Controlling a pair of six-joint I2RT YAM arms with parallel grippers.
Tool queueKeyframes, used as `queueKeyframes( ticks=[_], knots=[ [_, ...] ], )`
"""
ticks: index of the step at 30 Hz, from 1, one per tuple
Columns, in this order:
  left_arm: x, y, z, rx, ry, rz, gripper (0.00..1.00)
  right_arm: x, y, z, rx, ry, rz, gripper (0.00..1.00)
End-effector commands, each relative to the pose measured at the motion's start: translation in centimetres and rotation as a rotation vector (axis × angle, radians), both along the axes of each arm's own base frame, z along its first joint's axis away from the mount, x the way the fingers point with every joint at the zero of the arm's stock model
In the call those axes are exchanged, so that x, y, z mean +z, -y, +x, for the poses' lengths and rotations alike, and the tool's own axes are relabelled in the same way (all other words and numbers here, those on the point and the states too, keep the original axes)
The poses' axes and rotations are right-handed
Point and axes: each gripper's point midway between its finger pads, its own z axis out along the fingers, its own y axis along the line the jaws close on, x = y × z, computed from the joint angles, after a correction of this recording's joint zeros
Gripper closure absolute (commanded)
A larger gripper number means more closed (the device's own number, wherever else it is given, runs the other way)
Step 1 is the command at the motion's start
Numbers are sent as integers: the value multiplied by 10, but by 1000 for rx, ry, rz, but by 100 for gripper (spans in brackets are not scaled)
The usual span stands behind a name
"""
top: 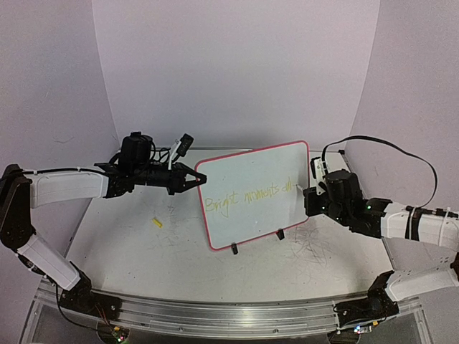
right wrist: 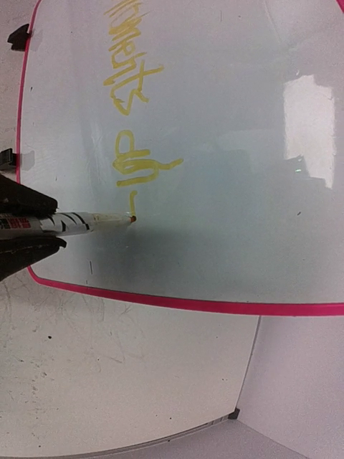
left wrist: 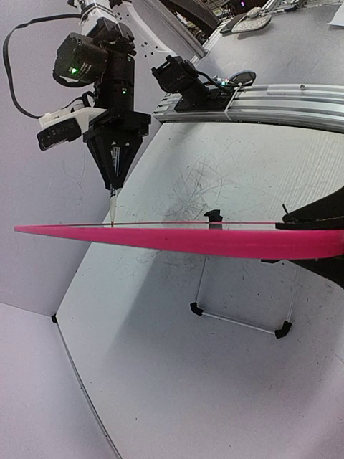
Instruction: Write a sentence on the whiteboard
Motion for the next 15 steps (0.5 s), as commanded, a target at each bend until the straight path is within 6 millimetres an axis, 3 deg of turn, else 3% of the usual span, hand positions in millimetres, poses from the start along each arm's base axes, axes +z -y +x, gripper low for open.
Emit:
queueKeyframes(
  ticks=[1, 15],
  knots=[
    [-36, -6, 5, 10, 34, 132, 100, 25, -1, 10, -20, 77, 48, 100],
    [-37, -6, 6, 10, 32, 133, 100, 28, -8, 8, 22, 85, 67, 100]
  ],
)
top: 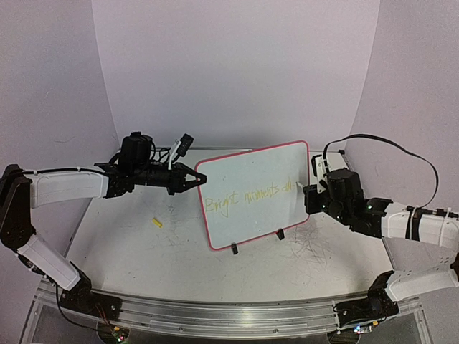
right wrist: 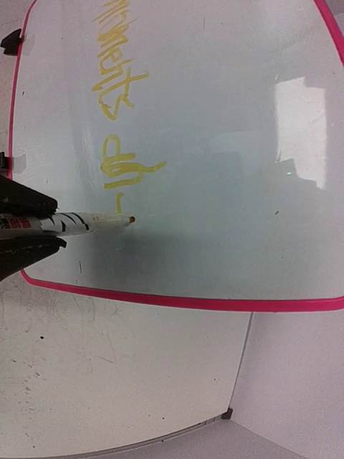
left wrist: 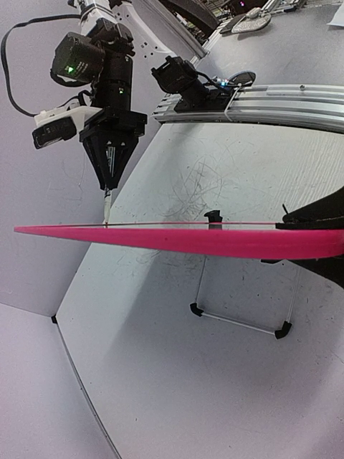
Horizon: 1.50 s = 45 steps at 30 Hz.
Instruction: Write a sentence on the whiteboard
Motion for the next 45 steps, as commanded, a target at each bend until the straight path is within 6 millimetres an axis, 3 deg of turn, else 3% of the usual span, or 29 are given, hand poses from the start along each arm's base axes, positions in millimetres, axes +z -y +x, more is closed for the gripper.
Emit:
queueKeyframes(
  ticks=[1, 9, 27, 45],
  knots=[
    [-37, -6, 6, 12, 34, 133, 100, 20, -6, 5, 20, 57, 51, 100],
    [-36, -6, 6, 11, 34, 133, 100, 12, -13, 1, 58, 22, 54, 100],
    [-35, -6, 5, 14, 35, 131, 100, -16, -7, -7, 41, -70, 26, 100],
    [-35, -6, 5, 14, 36, 132, 100, -17, 2, 0, -32, -71, 7, 100]
  ],
)
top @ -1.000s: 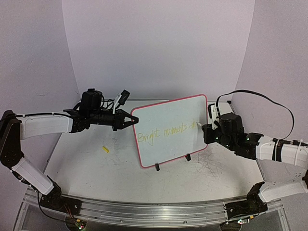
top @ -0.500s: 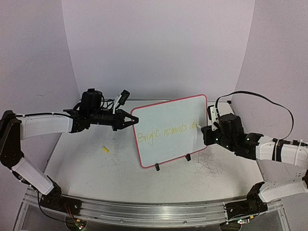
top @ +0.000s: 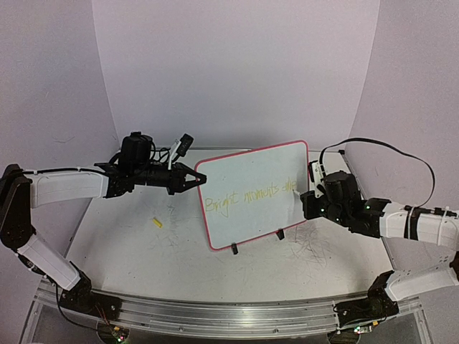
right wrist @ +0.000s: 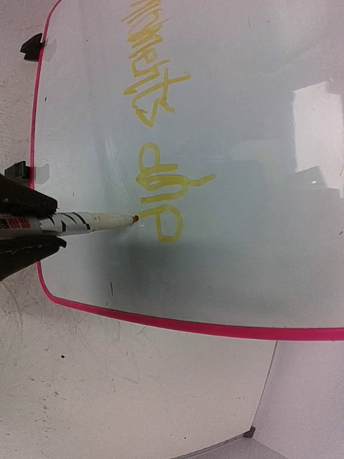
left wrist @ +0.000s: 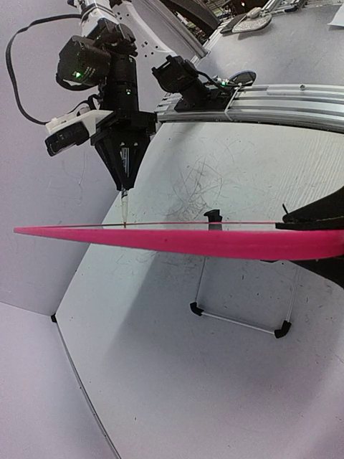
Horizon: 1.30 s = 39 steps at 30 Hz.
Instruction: Write a sentence on the whiteboard
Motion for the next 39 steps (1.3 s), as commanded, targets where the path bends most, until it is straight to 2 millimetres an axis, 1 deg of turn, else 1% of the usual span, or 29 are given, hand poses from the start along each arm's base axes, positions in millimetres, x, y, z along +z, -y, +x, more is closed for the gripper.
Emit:
queueKeyframes(
  ticks=[1, 3, 5, 7, 9, 12, 16, 23, 39],
  knots=[
    [-34, -6, 5, 13, 38, 132, 100, 7, 7, 11, -68, 35, 1, 100],
    [-34, -6, 5, 15, 40, 131, 100, 13, 9, 12, -82, 58, 12, 100],
    [-34, -6, 5, 18, 41, 132, 100, 23, 11, 13, -93, 93, 34, 100],
    [-34, -7, 6, 22, 41, 135, 100, 35, 13, 10, -89, 123, 61, 100],
    [-34, -7, 6, 24, 43, 136, 100, 41, 17, 4, -88, 138, 78, 100],
    [-35, -7, 7, 27, 43, 139, 100, 36, 18, -3, -72, 109, 84, 100],
    [-35, -7, 7, 25, 42, 138, 100, 27, 16, -3, -68, 78, 77, 100],
    [-35, -7, 6, 25, 41, 137, 100, 28, 25, 4, -106, 87, 58, 100],
    [-36, -6, 5, 17, 37, 136, 100, 35, 23, 17, -109, 128, 66, 100]
  ],
)
